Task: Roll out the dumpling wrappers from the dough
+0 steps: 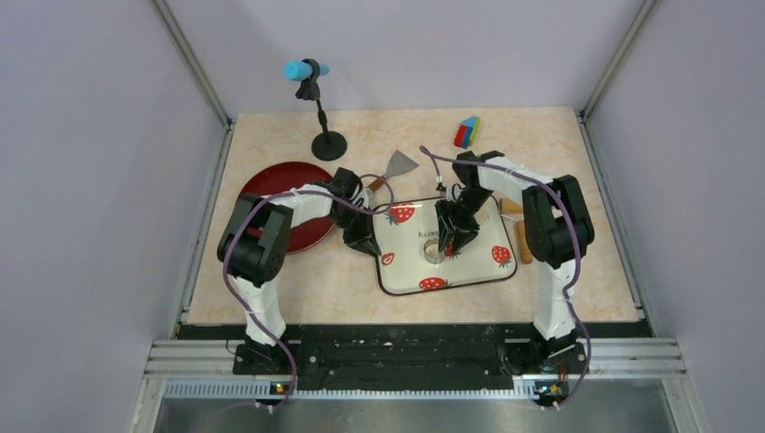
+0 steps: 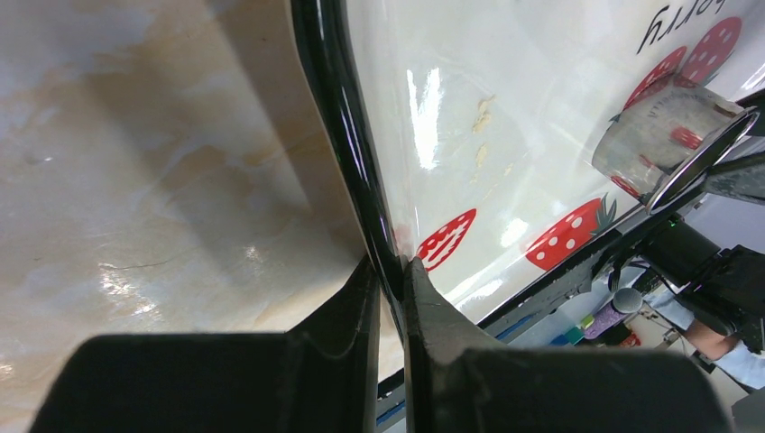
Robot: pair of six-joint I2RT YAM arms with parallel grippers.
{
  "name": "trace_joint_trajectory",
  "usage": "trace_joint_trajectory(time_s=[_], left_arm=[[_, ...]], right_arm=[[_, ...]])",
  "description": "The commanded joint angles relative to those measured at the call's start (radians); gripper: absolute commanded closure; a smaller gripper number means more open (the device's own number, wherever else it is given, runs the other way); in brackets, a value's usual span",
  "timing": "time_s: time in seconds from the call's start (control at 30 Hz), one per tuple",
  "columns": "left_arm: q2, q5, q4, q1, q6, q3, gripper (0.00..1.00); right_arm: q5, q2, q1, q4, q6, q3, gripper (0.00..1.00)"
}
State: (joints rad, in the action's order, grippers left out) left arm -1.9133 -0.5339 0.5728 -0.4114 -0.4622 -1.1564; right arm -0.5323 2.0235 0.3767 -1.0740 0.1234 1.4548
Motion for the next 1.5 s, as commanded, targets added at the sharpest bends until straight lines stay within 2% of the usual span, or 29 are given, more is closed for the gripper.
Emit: trace_joint_trajectory(time_s=[0.0, 0.2, 0.53, 0.93, 1.07, 1.47], left_arm=[[-0.026, 0.129, 0.018, -0.034, 0.086, 0.058, 1.00], [-0.027, 0.126, 0.013, -0.034, 0.082, 0.058, 1.00], [-0.025, 0.128, 0.013, -0.036, 0.086, 0.063, 1.00], [-0.027, 0.125, 0.012, -0.035, 0.085, 0.064, 1.00], [-0.028, 0.126, 0.016, -0.036, 0.089, 0.061, 1.00], [-0.026, 0.131, 0.020, -0.036, 0.092, 0.061, 1.00]], right_arm=[[0.015, 0.027, 0.015, -0.012, -0.007, 0.040, 0.58], [0.015, 0.041, 0.026, -0.012, -0.010, 0.042, 0.66], [0.024, 0.055, 0.043, -0.022, -0.009, 0.050, 0.73], [0.036, 0.034, 0.042, -0.053, -0.007, 0.070, 0.95], [0.048, 0.013, 0.044, -0.070, -0.008, 0.089, 1.00], [0.048, -0.032, 0.002, -0.096, -0.020, 0.251, 1.00]])
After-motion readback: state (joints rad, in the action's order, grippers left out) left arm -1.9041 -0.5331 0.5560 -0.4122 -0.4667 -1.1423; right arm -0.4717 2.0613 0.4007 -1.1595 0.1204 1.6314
